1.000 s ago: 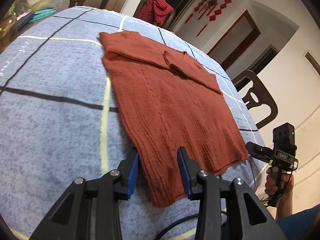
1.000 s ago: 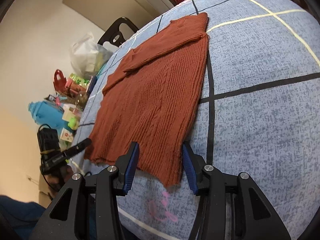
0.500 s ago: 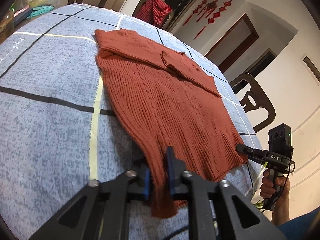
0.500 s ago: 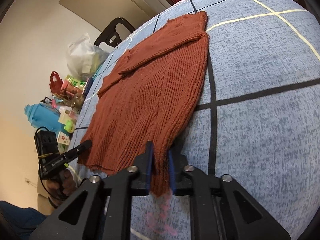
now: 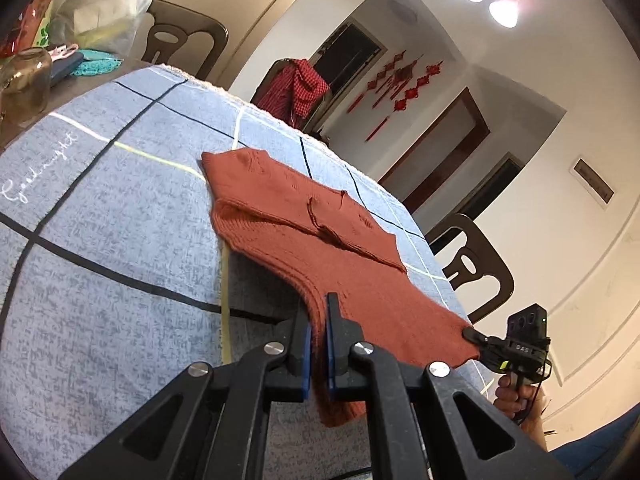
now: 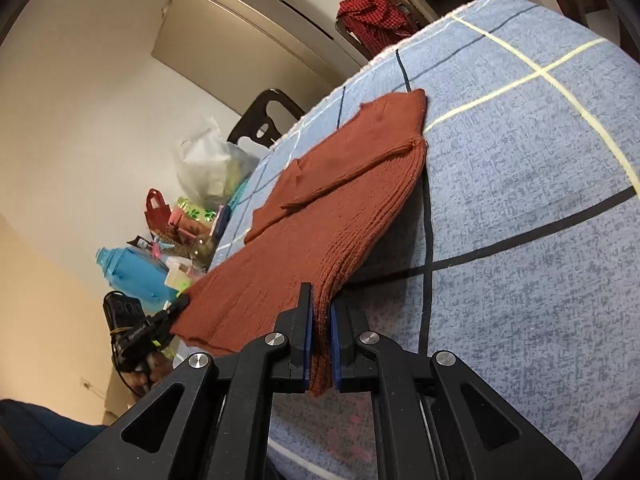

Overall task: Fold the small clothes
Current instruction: 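Grasp the hem with both tools and lift it toward the collar, then carry the held hem over onto the collar with both tools and release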

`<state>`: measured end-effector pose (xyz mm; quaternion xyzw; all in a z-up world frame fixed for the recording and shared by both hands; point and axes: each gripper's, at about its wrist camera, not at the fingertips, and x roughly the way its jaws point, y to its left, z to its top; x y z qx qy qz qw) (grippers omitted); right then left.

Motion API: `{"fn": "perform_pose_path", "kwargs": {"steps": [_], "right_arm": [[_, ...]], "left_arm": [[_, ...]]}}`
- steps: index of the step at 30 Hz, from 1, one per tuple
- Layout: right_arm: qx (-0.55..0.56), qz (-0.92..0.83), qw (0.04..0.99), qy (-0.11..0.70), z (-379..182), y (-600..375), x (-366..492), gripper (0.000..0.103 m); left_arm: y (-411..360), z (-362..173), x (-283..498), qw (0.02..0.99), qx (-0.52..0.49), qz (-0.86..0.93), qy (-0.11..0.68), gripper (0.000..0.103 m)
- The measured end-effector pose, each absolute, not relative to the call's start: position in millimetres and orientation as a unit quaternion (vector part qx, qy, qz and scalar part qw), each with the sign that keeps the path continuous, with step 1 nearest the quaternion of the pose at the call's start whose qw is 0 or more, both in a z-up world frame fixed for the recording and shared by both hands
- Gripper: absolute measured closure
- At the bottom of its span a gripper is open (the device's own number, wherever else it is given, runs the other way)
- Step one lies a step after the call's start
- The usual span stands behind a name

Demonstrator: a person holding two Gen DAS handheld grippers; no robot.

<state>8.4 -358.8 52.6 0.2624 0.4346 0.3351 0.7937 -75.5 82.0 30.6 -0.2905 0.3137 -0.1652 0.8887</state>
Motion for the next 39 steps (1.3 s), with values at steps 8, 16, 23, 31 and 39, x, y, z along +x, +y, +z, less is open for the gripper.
{"fn": "perform_pose_path", "kwargs": {"steps": [8, 16, 23, 31, 39], "right_arm": [[0.287, 0.349, 0.792, 0.411, 64, -363, 18, 0.096], [0.284, 0.368, 0.804, 0.371, 92, -355, 62, 0.096], [0.313, 0.362, 0.796, 0.370, 88, -344, 132, 0.096], [0.344, 0.315, 0.769, 0.438, 28, -326, 217, 0.096], [0.350, 0.313, 0.743, 0.476, 6, -319, 234, 0.094]], "left_arm": [[92, 44, -65, 0.889, -0.303, -0.180, 0.292, 0.096], [106, 70, -13, 0.898, -0.305, -0.176, 0.262, 0.096], [118, 75, 54, 0.893, -0.316, -0.169, 0.273, 0.096], [128, 13, 134, 0.856, -0.352, -0.119, 0.360, 0.096], [131, -3, 139, 0.837, -0.383, -0.127, 0.371, 0.096]]}}
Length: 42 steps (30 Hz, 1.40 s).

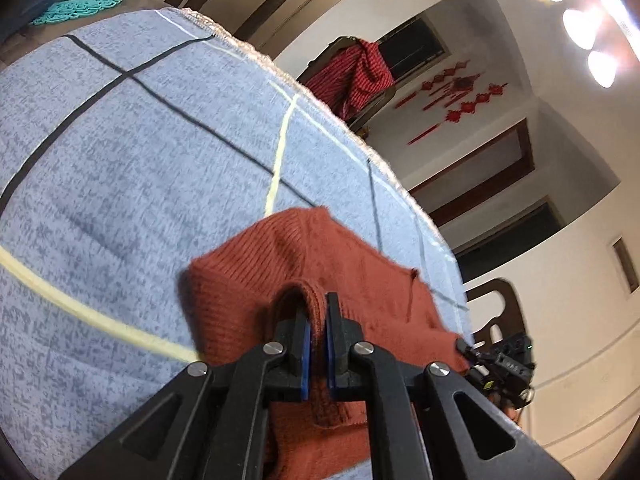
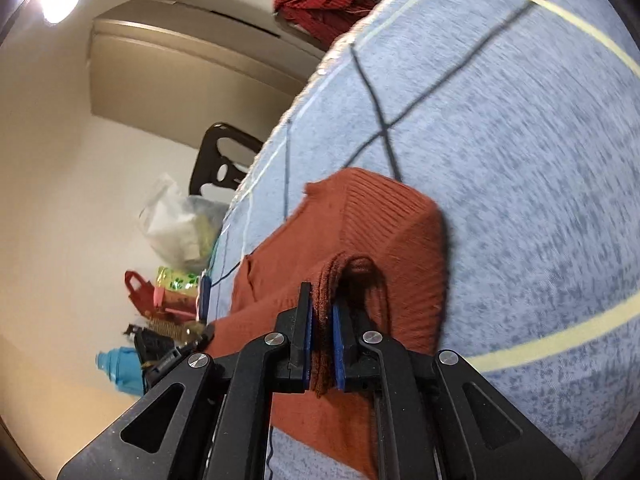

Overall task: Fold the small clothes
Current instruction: 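Carry the held hem over onto the collar with both tools and release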

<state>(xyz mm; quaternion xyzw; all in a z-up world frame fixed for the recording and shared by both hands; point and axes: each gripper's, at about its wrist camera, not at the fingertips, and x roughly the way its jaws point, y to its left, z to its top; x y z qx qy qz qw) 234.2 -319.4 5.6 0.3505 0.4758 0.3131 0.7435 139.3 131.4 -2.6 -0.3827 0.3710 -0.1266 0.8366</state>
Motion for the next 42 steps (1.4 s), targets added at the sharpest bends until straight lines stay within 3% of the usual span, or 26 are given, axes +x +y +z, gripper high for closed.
{"fn": "perform_pose_path", "kwargs": {"steps": [4, 10, 13, 23, 27, 35, 36, 38, 39, 42], "right_arm": [[0.376, 0.338, 0.722, 0.472, 8, -316, 249, 0.089], [0.463, 0.333, 0.679, 0.463, -9, -323, 270, 0.070], [0.486, 0.319, 0.683, 0.442, -9, -330, 272, 0.069], [0.355, 0.302, 0.773, 0.430, 30, -317, 263, 0.069], [0.280, 0.296, 0.796, 0.447, 32, -302, 260, 0.069], [0.142, 0.263, 0.818, 0.491, 26, -277, 284, 0.069], [0.137, 0.266, 0.818, 0.492, 25, -277, 285, 0.071], [0.117, 0.257, 0.823, 0.494, 27, -274, 286, 0.094], [0.109, 0.259, 0.825, 0.491, 28, -273, 285, 0.095], [0.111, 0.265, 0.830, 0.479, 31, -271, 283, 0.096]], "left_arm": [[136, 1, 155, 0.823, -0.411, -0.141, 0.366, 0.093], [154, -7, 170, 0.805, -0.465, -0.110, 0.352, 0.069], [159, -10, 167, 0.813, -0.459, -0.084, 0.348, 0.069], [140, 1, 163, 0.854, -0.363, -0.075, 0.366, 0.068], [125, 4, 167, 0.866, -0.314, -0.078, 0.381, 0.060], [103, 3, 202, 0.875, -0.235, -0.079, 0.416, 0.061], [100, 4, 204, 0.876, -0.228, -0.078, 0.419, 0.066], [93, 6, 205, 0.876, -0.213, -0.085, 0.425, 0.083], [91, 7, 204, 0.878, -0.206, -0.086, 0.424, 0.090], [87, 13, 198, 0.885, -0.197, -0.096, 0.412, 0.094]]}}
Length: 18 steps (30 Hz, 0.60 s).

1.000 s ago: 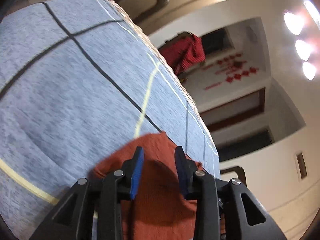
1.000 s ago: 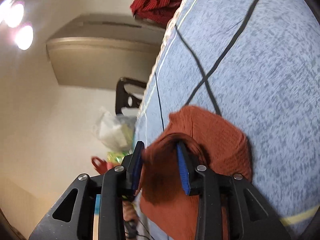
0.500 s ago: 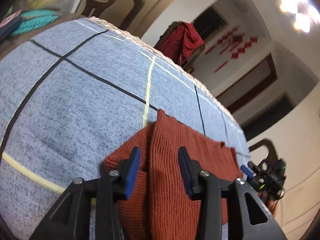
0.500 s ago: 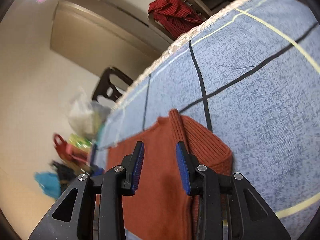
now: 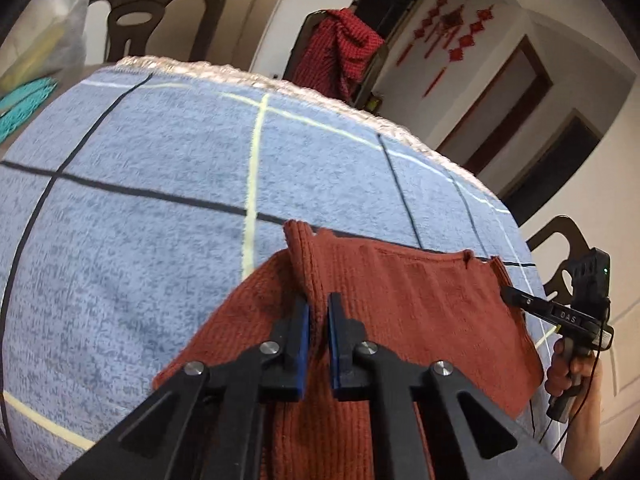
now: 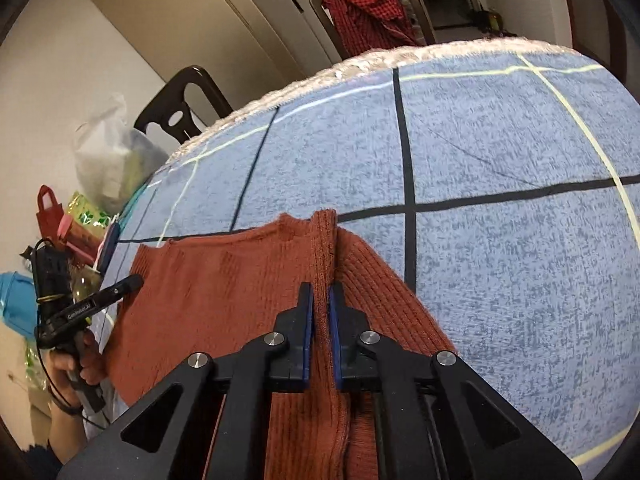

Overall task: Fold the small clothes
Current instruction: 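Carry the held hem over onto the collar with both tools and release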

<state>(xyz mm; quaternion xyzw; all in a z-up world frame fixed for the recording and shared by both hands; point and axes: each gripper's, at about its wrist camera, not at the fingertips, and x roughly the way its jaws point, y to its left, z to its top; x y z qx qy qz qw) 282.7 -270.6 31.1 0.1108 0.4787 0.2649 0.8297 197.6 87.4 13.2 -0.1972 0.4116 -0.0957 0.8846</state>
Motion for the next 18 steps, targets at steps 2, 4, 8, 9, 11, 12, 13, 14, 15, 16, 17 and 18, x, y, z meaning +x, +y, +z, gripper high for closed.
{"fn": "perform_pose_path", "kwargs": {"steps": [2, 4, 8, 9, 11, 12, 13, 14, 15, 16, 17, 18], "right_arm": [[0.125, 0.268, 0.834, 0.466, 35, -276, 283, 0.097], [0.145, 0.267, 0.838, 0.454, 39, -282, 287, 0.097], [0.161, 0.260, 0.834, 0.458, 32, -285, 296, 0.097], [0.158, 0.253, 0.834, 0.464, 27, -284, 298, 0.097], [0.163, 0.245, 0.827, 0.479, 17, -283, 302, 0.097], [0.179, 0.250, 0.823, 0.478, 15, -286, 303, 0.096], [0.185, 0.249, 0.821, 0.479, 16, -289, 302, 0.096], [0.183, 0.246, 0.823, 0.478, 19, -291, 299, 0.093], [0.172, 0.237, 0.831, 0.473, 24, -292, 294, 0.092], [0.159, 0.232, 0.838, 0.467, 30, -291, 289, 0.092], [0.143, 0.232, 0.845, 0.460, 39, -290, 280, 0.092], [0.132, 0.237, 0.849, 0.453, 46, -286, 272, 0.092]], "left_arm": [[91, 22, 196, 0.892, -0.199, -0.094, 0.395, 0.094], [97, 28, 197, 0.896, -0.208, -0.093, 0.381, 0.094], [102, 22, 207, 0.894, -0.211, -0.077, 0.387, 0.094], [102, 17, 209, 0.891, -0.213, -0.073, 0.395, 0.094], [101, 5, 212, 0.883, -0.212, -0.066, 0.414, 0.094], [102, 3, 211, 0.882, -0.214, -0.064, 0.416, 0.093], [103, 3, 208, 0.884, -0.213, -0.064, 0.412, 0.092], [103, 5, 206, 0.884, -0.211, -0.059, 0.412, 0.090], [105, 7, 203, 0.885, -0.210, -0.053, 0.412, 0.089], [106, 11, 199, 0.887, -0.207, -0.047, 0.411, 0.089], [106, 15, 195, 0.890, -0.200, -0.041, 0.407, 0.089], [105, 20, 187, 0.896, -0.190, -0.035, 0.399, 0.089]]}}
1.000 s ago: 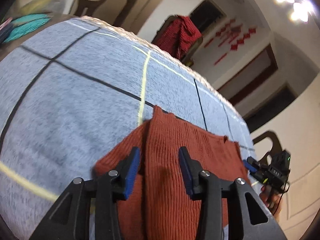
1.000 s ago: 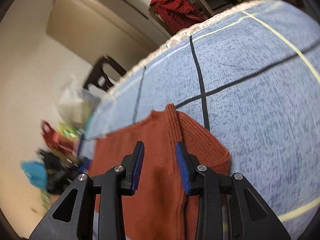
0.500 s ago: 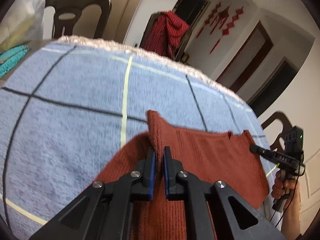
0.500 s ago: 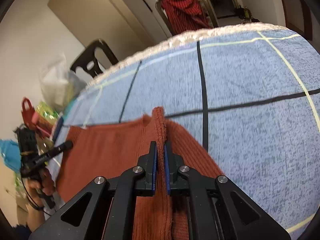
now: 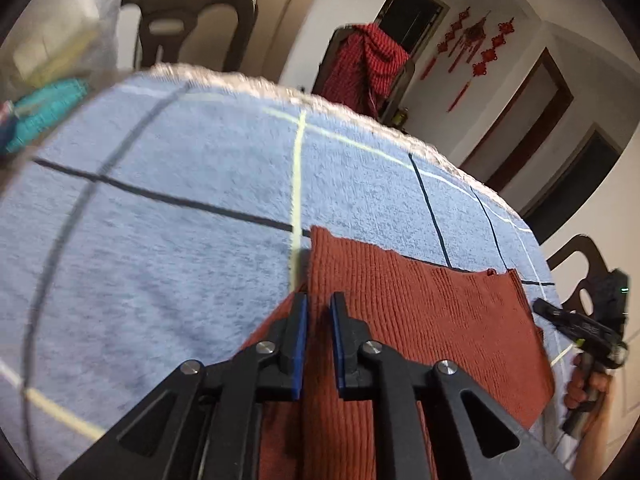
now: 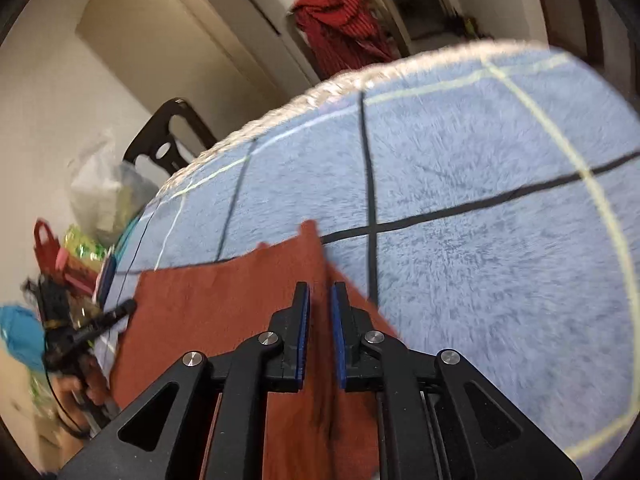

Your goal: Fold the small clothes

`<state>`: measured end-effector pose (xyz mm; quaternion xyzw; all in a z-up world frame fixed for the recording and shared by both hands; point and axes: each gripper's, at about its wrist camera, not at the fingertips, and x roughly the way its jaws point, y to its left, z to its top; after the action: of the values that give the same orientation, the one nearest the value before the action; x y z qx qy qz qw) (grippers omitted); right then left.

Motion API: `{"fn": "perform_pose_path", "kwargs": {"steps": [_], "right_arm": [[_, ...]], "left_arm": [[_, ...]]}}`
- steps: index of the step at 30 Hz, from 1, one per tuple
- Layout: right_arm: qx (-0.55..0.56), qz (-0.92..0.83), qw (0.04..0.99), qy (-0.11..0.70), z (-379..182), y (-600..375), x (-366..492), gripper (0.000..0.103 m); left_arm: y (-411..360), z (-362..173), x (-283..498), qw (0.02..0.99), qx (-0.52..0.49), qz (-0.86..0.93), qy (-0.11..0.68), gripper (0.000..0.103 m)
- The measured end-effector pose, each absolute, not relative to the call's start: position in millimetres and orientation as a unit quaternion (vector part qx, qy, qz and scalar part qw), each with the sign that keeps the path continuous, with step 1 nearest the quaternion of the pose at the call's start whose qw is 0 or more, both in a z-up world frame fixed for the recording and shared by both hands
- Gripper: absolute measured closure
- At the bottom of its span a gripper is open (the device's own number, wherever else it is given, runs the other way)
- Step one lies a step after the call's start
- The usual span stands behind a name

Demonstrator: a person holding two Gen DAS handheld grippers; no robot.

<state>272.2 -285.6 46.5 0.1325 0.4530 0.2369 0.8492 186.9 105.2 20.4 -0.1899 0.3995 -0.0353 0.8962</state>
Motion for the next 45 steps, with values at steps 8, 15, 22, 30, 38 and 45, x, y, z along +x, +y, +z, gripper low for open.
{"fn": "perform_pose_path", "kwargs": {"steps": [8, 15, 22, 30, 38, 45], "right_arm": [[0.031, 0.293, 0.855, 0.427, 62, -241, 171, 0.091], [-0.026, 0.292, 0.853, 0.431, 35, -209, 142, 0.091], [-0.035, 0.304, 0.856, 0.417, 48, -203, 129, 0.088], [-0.046, 0.297, 0.856, 0.420, 44, -209, 125, 0.088], [0.005, 0.205, 0.882, 0.425, 43, -272, 139, 0.087], [0.019, 0.207, 0.879, 0.430, 37, -276, 143, 0.087]], "left_arm": [[49, 46, 109, 0.912, -0.114, -0.085, 0.384, 0.081], [-18, 16, 99, 0.899, -0.045, -0.119, 0.418, 0.080], [-30, 30, 94, 0.902, -0.057, -0.129, 0.409, 0.080], [-29, 28, 89, 0.903, -0.051, -0.121, 0.408, 0.079], [36, 28, 76, 0.915, -0.069, -0.019, 0.398, 0.079], [38, 15, 74, 0.916, -0.067, -0.013, 0.396, 0.078]]}}
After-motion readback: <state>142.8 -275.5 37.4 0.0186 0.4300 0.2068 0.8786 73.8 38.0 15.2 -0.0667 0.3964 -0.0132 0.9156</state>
